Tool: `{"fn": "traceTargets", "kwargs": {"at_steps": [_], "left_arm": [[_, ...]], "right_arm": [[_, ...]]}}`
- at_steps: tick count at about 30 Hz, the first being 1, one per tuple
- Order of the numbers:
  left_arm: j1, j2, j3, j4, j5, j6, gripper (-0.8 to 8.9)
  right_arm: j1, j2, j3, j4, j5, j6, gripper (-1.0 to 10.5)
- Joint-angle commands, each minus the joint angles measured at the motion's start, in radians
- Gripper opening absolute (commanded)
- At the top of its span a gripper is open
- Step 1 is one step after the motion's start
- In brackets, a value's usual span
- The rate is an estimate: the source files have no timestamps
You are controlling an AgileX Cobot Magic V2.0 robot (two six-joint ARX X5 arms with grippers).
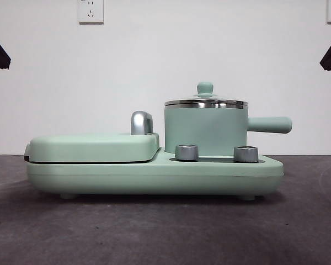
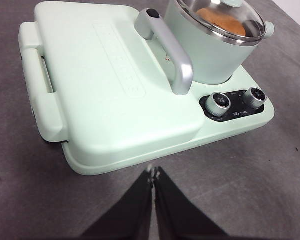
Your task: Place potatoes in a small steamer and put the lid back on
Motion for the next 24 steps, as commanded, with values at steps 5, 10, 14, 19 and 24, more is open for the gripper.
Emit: {"fn": "traceTargets", "kwargs": {"at_steps": [5,10,14,19,24], "left_arm": [[-0.005,-0.01,0.003,0.009,-0.003,0.007,0.06],[0.067,-0.153,-0.068,0.056,-0.019,0.125,0.06],[0.18,-0.31,-0.209,0.167,-0.067,0.126,0.06],[0.282,-0.478,-0.396,0.228,-0.119,0.124,0.06],[0.332,-0.582,-0.53,0.253,-0.122,0.102,0.06]], "right_arm": [[0.005,0.002,0.007,0.01,0.0,0.007,0.1],[0.005,0.002,0.007,0.01,0.0,0.007,0.1],[0.005,0.002,0.007,0.01,0.0,0.007,0.1],[0.005,0.002,0.007,0.01,0.0,0.007,0.1],[0.005,0.002,0.007,0.01,0.0,0.007,0.1]]}}
